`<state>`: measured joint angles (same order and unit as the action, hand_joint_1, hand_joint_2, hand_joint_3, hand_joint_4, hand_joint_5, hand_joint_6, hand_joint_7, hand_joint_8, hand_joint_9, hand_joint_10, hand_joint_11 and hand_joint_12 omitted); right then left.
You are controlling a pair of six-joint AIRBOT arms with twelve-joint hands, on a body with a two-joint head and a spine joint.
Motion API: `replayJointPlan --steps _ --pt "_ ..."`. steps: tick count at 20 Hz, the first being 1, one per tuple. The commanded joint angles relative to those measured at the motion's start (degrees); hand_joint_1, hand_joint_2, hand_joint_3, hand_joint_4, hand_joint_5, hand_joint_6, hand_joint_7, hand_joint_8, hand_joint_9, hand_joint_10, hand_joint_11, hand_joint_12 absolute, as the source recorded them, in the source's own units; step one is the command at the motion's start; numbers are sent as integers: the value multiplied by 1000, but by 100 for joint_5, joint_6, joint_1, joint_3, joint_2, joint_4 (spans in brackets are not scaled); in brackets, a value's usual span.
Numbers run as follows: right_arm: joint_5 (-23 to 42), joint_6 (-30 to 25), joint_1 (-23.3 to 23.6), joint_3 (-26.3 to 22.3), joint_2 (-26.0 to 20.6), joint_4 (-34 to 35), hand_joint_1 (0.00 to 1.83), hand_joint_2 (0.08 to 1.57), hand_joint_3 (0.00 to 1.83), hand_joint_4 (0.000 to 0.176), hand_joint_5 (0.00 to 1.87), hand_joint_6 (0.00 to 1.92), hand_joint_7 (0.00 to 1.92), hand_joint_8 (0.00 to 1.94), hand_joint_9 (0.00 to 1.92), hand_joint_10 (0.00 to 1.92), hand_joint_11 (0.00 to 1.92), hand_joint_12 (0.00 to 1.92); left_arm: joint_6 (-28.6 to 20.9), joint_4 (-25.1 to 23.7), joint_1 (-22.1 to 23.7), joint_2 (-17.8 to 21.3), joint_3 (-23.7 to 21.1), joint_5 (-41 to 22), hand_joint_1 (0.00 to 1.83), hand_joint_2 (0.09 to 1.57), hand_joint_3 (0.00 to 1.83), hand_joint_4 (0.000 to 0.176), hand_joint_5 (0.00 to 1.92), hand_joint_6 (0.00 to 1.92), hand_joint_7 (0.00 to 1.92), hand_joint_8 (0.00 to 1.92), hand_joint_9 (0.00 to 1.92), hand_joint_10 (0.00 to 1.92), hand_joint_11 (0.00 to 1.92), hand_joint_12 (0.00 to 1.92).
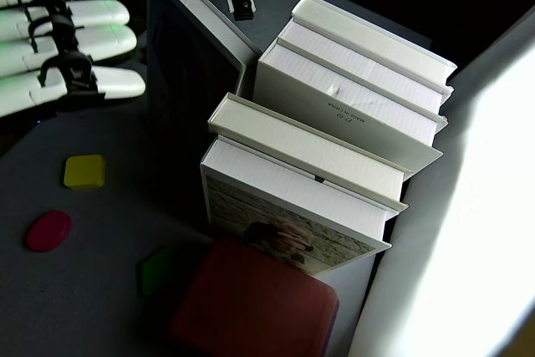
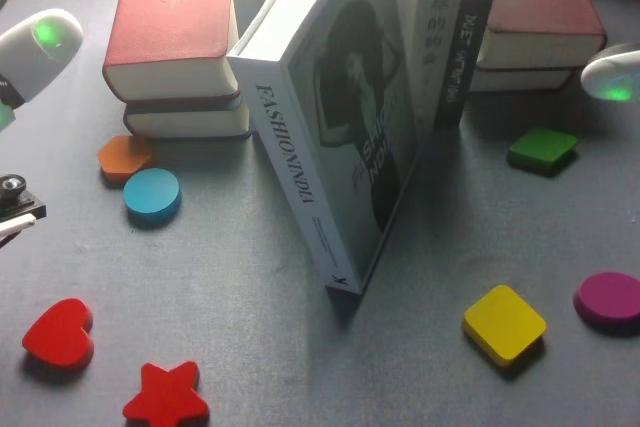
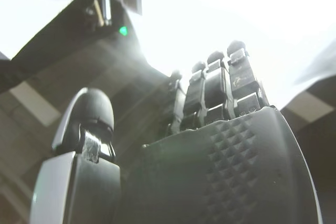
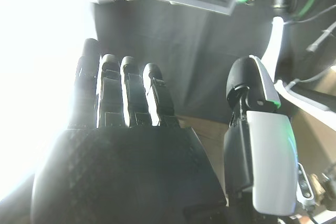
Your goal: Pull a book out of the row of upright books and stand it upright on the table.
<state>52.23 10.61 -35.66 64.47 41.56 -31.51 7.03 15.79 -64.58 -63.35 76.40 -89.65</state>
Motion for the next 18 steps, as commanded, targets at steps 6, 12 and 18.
replayJointPlan --steps 6,12,18 --pt "1933 818 -1045 43 216 2144 343 1217 9 11 0 0 0 0 11 5 0 3 -1 117 45 70 -5 -826 181 1364 13 81 0 0 0 0 0 0 0 0" --pt "2508 920 -1387 75 354 2656 320 1226 1 18 0 0 0 0 14 6 15 12 45 109 58 112 -48 -952 112 1315 0 168 0 0 0 0 0 0 0 0" --pt "2900 1047 -1540 -14 336 2835 299 1290 0 21 0 0 0 0 26 3 0 342 45 63 71 160 -83 -961 137 1336 1 152 0 0 0 0 0 0 0 0"
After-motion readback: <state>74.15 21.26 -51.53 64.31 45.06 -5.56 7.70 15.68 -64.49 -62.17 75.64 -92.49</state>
